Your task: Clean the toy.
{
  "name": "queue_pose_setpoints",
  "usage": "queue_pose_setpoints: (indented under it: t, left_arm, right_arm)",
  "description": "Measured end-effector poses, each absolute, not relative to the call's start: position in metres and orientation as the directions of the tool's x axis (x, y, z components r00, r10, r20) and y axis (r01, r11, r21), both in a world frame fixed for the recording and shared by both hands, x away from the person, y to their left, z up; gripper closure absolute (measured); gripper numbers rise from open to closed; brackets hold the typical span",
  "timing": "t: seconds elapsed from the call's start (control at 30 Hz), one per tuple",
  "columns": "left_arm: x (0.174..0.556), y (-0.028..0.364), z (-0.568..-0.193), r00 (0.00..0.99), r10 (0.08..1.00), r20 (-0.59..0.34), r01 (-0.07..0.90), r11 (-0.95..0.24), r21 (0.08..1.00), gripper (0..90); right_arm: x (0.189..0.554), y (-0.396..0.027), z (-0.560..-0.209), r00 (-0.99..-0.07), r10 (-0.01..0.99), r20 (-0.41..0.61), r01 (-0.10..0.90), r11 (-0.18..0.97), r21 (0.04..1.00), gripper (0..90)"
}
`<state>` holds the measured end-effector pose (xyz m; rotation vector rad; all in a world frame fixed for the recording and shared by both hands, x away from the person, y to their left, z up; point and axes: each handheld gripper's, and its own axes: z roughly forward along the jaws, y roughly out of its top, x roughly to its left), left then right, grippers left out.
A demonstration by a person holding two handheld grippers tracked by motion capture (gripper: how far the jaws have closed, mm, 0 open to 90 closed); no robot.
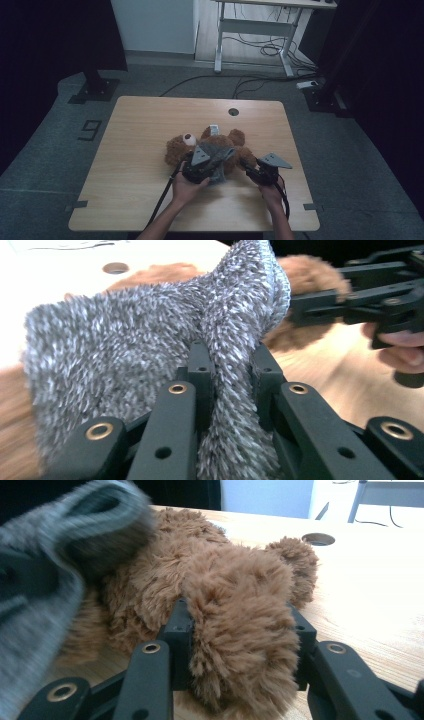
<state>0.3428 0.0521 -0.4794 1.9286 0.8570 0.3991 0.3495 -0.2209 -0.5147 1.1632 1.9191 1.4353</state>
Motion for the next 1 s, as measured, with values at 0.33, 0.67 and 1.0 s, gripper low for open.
queue_pose_setpoints:
  t: [0.33,0.67,1.0]
  left_arm:
    - [0.335,0.128,-0.473,0.615,0.783,-0.092,0.436,-0.24,0.867,75.8]
    - [0.335,0.165,-0.474,0.541,0.835,-0.104,0.473,-0.2,0.858,75.7]
    - [0.336,0.06,-0.428,0.715,0.697,-0.055,0.364,-0.305,0.88,75.5]
  right_arm:
    - [0.349,-0.223,-0.515,-0.527,0.843,0.109,0.344,0.094,0.934,58.6]
    - [0.35,-0.223,-0.516,-0.539,0.835,0.11,0.342,0.097,0.935,58.4]
    - [0.349,-0.223,-0.516,-0.542,0.833,0.114,0.343,0.095,0.935,58.4]
